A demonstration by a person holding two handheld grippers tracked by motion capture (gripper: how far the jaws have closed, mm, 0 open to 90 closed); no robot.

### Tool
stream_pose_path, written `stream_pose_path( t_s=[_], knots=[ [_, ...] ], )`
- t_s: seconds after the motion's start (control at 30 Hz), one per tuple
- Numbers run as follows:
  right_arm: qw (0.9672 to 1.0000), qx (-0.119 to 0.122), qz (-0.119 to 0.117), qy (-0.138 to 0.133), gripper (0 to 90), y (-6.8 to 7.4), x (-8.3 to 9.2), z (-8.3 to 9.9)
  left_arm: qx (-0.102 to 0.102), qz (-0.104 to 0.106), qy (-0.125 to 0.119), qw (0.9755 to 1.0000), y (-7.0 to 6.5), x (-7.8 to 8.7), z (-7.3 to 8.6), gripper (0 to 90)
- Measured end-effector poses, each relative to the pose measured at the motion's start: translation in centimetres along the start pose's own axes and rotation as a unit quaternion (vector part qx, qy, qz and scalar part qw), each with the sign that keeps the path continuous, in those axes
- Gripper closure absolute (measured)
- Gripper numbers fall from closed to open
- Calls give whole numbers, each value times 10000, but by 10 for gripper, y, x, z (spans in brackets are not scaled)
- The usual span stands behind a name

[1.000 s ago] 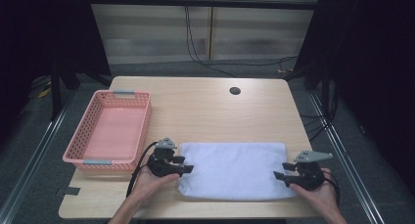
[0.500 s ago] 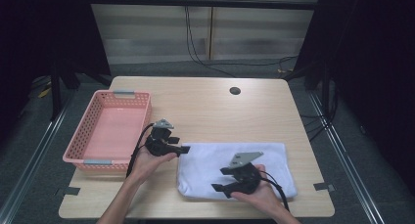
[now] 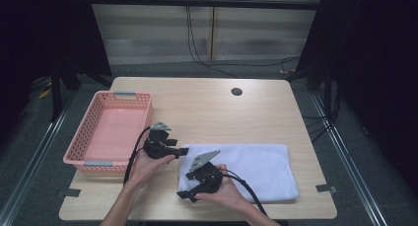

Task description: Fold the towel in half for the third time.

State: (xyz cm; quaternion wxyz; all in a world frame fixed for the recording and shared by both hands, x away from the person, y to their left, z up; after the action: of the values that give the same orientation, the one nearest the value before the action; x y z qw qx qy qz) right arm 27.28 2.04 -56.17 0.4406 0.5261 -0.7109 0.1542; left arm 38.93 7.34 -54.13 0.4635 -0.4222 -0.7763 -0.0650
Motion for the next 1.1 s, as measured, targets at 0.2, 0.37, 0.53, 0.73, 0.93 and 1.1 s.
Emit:
stream_pose_path(
  t_s=[0.2, 0.37, 0.53, 0.73, 0.93, 1.1],
  knots=[
    [9961, 662, 561, 182, 280, 4, -4, 10, 22, 4, -27, 10000, -4, -2, -2, 339],
    [9908, 957, 878, 368, 388, 3, -5, 12, 83, -71, -2, 9999, -2, -8, -3, 339],
    [9903, 961, 978, 214, 627, -9, 1, 11, 215, -234, -29, 9995, 8, -11, -5, 335],
    [9928, 731, 925, 220, 705, -14, 2, 9, 314, -312, 10, 9990, 17, -19, -4, 308],
    [9949, 532, 836, 162, 732, -15, 3, 9, 178, -354, 190, 9990, 15, -27, -1, 302],
    [9958, 459, 789, 112, 735, -15, 4, 10, 60, -222, 138, 9996, 11, -26, -1, 401]
  ],
)
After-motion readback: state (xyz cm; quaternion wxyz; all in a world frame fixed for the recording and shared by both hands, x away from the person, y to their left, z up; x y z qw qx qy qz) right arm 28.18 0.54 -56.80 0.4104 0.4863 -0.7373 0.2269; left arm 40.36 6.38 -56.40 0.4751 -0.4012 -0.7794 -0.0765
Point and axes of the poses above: each handheld gripper's, and its own axes: x roughly backward along the jaws, z roughly out of its underside, y roughly to its left, the point moved 10 cm from there along -x, roughly forward along the jaws, and after that the axes turned 11 degrees about y, right-handed, at the moved point
